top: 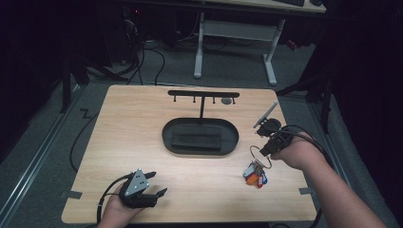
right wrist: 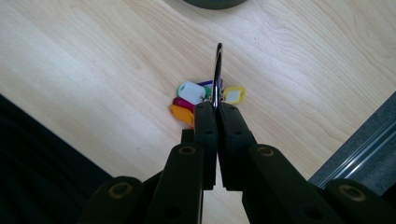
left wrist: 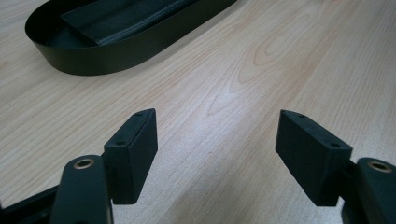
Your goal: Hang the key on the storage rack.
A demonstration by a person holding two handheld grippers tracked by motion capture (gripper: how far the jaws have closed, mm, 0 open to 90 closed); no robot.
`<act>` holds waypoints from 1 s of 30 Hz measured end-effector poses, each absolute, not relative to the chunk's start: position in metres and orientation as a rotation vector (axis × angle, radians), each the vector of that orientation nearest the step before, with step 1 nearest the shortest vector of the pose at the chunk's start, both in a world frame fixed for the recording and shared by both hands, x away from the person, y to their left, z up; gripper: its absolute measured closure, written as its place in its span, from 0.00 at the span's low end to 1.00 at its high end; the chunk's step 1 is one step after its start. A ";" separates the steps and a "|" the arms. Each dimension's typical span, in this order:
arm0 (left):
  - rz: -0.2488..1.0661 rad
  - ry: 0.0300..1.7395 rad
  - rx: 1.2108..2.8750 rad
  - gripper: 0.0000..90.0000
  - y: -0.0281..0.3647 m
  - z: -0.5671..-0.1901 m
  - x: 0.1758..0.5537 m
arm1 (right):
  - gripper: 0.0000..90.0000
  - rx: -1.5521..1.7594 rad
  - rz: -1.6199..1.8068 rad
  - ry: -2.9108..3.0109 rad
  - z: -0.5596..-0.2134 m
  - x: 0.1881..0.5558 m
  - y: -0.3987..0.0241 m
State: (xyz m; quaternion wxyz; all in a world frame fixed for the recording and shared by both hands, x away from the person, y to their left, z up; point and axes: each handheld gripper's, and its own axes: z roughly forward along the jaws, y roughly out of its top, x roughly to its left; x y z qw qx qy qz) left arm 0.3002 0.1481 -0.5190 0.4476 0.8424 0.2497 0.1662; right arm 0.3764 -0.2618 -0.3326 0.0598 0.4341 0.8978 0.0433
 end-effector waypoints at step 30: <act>0.411 0.617 2.064 0.33 0.151 -0.518 0.301 | 0.98 1.241 0.182 2.663 -0.280 0.405 -0.234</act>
